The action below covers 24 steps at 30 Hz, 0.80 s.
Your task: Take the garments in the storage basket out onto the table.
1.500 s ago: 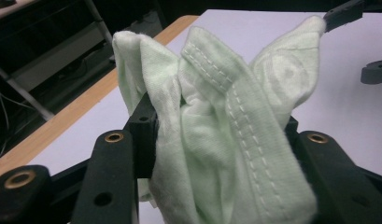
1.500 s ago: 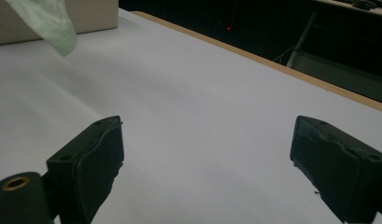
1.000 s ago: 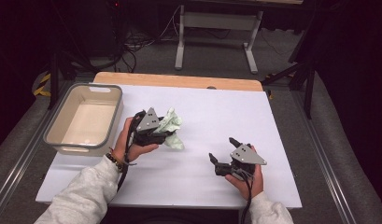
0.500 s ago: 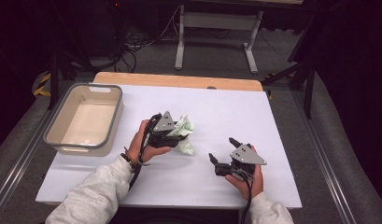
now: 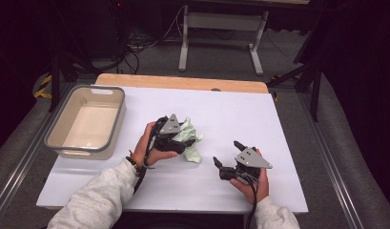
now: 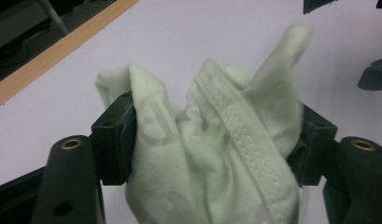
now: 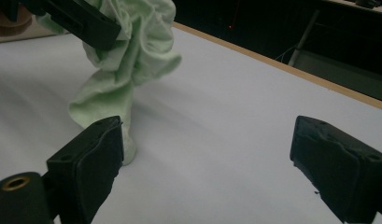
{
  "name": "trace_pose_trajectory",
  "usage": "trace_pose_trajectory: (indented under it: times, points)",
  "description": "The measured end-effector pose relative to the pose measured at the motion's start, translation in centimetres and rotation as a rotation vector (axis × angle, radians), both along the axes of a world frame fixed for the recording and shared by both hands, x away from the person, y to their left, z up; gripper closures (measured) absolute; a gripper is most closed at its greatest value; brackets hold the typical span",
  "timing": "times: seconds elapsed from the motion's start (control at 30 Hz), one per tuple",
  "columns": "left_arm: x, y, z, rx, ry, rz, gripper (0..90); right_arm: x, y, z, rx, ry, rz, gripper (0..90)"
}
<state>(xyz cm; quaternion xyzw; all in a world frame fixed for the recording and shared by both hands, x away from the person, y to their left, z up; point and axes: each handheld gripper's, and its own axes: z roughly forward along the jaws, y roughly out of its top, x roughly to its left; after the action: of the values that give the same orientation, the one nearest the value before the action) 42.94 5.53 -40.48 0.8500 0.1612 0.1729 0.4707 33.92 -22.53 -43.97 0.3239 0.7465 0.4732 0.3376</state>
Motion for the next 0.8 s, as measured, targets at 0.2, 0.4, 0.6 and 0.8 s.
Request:
trace_pose_trajectory:
  times: [0.2, 0.4, 0.6, 0.8]
  points:
    - [-0.2, 1.1, 0.6, -0.034, -0.003, 0.009, 19.9, 0.0, 0.0, 0.0, -0.001, 0.0, -0.001, 10.0]
    - [-0.5, 2.6, 0.8, -0.02, -0.016, 0.029, 19.2, 0.0, 0.0, 0.0, 0.0, 0.004, -0.002, 10.0]
    - [-0.8, 4.1, 0.6, 0.003, -0.023, 0.02, 20.6, 0.0, 0.0, 0.0, 0.003, 0.007, -0.003, 10.2]
    - [-1.5, 5.4, -0.4, 0.025, -0.015, -0.013, 18.7, 0.1, 0.2, 0.1, 0.009, 0.022, 0.012, 12.5]
